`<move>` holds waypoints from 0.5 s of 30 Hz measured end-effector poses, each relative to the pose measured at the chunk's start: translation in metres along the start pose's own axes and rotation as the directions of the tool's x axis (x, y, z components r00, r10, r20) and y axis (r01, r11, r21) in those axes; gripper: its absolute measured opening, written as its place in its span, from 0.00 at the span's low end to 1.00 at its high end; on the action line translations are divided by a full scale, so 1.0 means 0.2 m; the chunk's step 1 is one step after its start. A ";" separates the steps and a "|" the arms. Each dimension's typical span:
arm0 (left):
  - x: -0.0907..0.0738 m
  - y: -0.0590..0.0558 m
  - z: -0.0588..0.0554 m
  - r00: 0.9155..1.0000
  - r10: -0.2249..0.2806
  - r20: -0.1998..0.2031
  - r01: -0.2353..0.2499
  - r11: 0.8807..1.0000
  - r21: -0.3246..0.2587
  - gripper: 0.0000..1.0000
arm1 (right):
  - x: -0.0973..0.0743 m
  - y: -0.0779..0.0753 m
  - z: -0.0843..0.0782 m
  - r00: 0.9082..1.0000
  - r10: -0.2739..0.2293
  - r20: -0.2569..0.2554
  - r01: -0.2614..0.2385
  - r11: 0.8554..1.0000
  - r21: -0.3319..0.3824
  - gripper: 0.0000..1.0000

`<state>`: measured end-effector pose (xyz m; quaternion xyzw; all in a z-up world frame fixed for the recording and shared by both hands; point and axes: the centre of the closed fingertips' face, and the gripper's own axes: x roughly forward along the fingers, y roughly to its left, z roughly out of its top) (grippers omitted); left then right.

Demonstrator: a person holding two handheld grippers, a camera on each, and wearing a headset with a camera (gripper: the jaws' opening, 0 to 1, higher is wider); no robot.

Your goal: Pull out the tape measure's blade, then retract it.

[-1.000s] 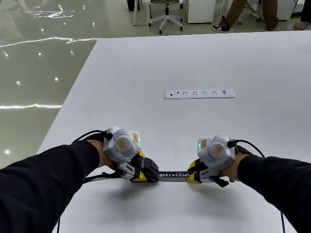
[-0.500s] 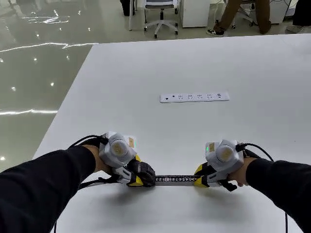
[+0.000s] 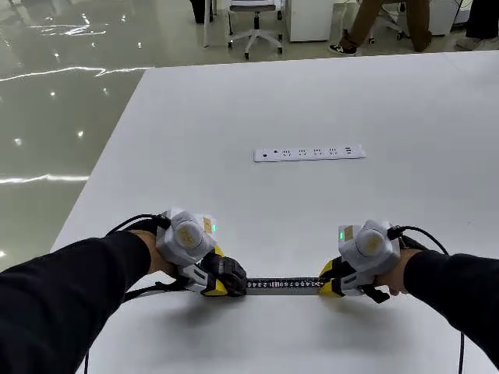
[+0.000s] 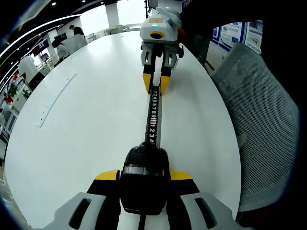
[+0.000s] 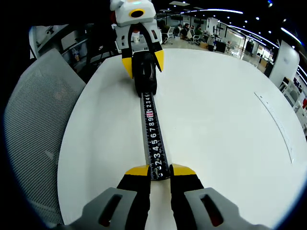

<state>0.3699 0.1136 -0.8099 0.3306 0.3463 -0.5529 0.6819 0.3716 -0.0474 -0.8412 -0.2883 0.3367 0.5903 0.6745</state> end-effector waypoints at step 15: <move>0.00 0.00 0.00 1.000 0.004 0.000 -0.004 1.000 -0.002 0.33 | -0.06 -0.01 -0.07 1.000 -0.011 -0.004 0.011 1.000 0.014 0.10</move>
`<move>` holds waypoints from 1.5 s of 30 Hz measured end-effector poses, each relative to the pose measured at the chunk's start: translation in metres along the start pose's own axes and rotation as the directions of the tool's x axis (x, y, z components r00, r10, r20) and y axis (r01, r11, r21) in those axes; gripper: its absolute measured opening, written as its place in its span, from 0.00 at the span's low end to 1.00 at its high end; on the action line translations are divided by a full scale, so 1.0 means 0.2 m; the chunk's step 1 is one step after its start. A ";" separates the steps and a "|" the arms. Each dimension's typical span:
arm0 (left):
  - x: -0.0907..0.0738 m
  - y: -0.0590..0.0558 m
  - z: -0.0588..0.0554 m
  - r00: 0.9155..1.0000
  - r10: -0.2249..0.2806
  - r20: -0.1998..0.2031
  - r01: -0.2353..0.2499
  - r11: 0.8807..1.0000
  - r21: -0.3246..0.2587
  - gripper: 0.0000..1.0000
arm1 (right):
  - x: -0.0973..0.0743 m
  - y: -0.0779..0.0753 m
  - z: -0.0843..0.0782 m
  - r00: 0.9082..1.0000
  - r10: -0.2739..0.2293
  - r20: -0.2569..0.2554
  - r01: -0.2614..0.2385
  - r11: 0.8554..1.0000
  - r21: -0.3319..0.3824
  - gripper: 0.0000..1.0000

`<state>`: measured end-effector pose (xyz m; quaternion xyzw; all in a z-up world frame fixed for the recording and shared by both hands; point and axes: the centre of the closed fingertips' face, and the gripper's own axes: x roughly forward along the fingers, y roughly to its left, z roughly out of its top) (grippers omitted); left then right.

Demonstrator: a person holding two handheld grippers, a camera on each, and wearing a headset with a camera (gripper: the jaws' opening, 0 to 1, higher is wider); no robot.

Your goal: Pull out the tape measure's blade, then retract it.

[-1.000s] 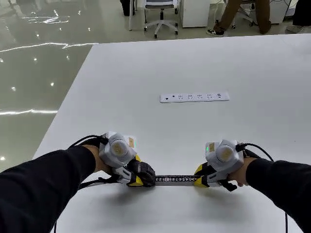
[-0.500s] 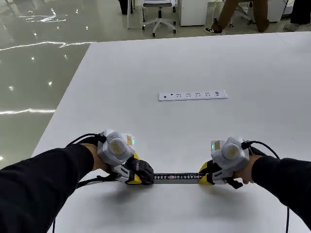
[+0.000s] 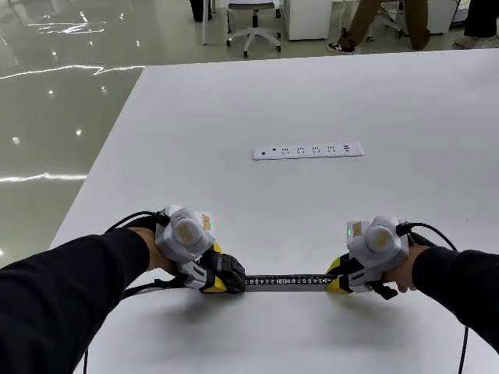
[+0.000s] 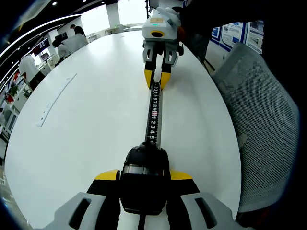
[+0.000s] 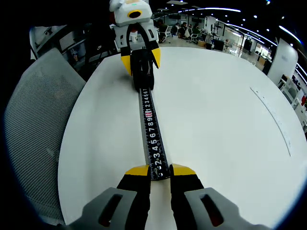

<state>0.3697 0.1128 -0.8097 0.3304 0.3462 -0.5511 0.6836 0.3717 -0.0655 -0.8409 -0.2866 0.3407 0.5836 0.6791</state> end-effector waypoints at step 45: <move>0.00 0.00 -0.01 1.000 -0.002 -0.002 0.002 1.000 -0.015 0.33 | -0.19 -0.07 -0.22 0.999 -0.017 -0.040 0.018 1.000 0.025 0.10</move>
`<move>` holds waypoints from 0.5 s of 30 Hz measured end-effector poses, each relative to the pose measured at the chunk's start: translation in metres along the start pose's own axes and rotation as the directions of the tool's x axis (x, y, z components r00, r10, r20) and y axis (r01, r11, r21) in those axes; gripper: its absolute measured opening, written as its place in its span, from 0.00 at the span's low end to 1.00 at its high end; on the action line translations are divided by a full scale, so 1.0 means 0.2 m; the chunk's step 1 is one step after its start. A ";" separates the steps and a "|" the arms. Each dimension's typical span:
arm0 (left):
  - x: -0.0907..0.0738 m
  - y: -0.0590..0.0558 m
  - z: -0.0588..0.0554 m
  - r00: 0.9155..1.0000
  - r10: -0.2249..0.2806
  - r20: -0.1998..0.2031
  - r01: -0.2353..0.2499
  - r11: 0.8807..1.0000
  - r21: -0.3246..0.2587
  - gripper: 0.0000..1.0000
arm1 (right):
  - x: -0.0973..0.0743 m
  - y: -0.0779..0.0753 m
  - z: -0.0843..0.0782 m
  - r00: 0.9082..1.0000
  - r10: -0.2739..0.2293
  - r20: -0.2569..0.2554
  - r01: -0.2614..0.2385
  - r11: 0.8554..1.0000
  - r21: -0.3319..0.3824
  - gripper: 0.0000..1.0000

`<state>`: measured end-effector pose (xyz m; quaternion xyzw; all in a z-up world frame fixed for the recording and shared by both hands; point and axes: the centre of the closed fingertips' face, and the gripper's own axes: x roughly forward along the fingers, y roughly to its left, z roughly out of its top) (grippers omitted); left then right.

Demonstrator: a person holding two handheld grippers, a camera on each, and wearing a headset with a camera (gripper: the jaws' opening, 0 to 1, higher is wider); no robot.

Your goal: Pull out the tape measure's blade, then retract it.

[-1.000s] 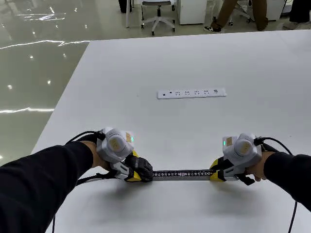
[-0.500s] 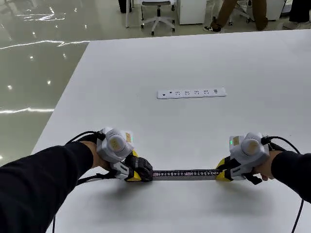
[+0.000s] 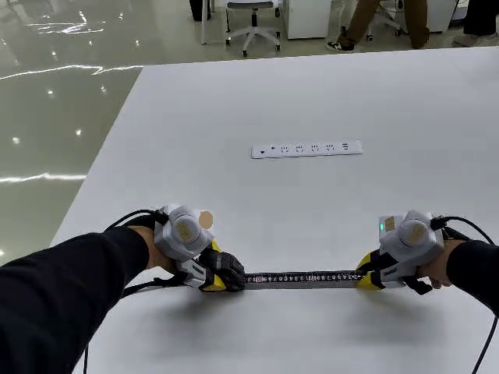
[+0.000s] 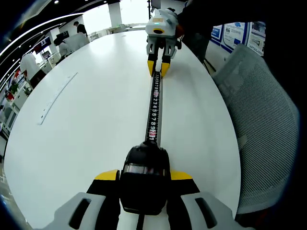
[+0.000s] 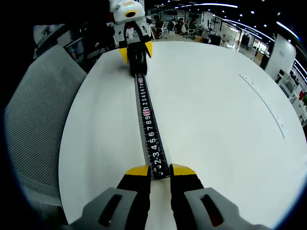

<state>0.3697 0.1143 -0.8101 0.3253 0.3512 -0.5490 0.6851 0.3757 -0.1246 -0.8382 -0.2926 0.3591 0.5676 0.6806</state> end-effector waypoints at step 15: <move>0.00 0.00 0.00 1.000 0.003 0.000 -0.003 1.000 0.001 0.33 | 0.00 0.00 -0.02 1.000 -0.002 -0.006 0.002 1.000 0.007 0.11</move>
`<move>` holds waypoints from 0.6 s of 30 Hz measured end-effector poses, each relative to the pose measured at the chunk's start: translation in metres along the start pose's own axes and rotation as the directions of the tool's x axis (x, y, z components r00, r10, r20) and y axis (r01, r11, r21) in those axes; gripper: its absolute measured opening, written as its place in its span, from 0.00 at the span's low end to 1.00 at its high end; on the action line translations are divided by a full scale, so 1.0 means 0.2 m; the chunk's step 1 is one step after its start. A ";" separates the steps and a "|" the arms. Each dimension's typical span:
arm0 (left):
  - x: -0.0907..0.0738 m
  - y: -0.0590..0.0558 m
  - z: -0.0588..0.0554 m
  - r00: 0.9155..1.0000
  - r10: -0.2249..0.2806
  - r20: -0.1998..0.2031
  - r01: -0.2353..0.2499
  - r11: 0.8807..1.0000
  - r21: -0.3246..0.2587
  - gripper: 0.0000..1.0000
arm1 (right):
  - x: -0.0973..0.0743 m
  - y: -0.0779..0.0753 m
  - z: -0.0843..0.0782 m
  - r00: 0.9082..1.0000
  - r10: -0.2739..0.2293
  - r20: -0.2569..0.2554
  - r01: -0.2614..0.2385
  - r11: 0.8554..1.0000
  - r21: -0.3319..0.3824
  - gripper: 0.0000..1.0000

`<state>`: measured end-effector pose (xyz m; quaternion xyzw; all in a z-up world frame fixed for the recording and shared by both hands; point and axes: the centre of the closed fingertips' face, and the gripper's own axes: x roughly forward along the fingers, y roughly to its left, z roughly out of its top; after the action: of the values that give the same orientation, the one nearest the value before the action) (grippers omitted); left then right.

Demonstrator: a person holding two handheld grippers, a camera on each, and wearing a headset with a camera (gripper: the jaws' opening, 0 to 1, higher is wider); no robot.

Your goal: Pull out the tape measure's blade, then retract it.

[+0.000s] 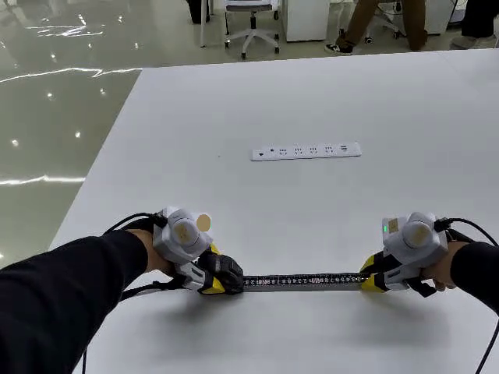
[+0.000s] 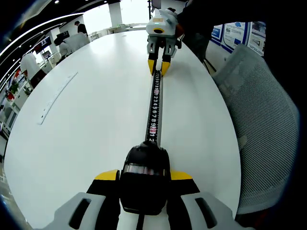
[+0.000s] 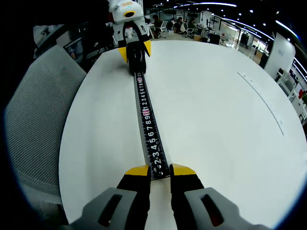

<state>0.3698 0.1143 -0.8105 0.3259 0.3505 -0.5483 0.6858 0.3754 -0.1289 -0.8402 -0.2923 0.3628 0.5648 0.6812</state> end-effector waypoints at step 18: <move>0.00 0.00 0.00 1.000 0.001 0.006 -0.001 1.000 -0.002 0.33 | -0.03 -0.01 -0.04 1.000 0.005 0.001 -0.005 1.000 0.012 0.10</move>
<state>0.3694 0.1140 -0.8109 0.3241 0.3489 -0.5485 0.6873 0.3747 -0.1385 -0.8393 -0.2867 0.3667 0.5645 0.6817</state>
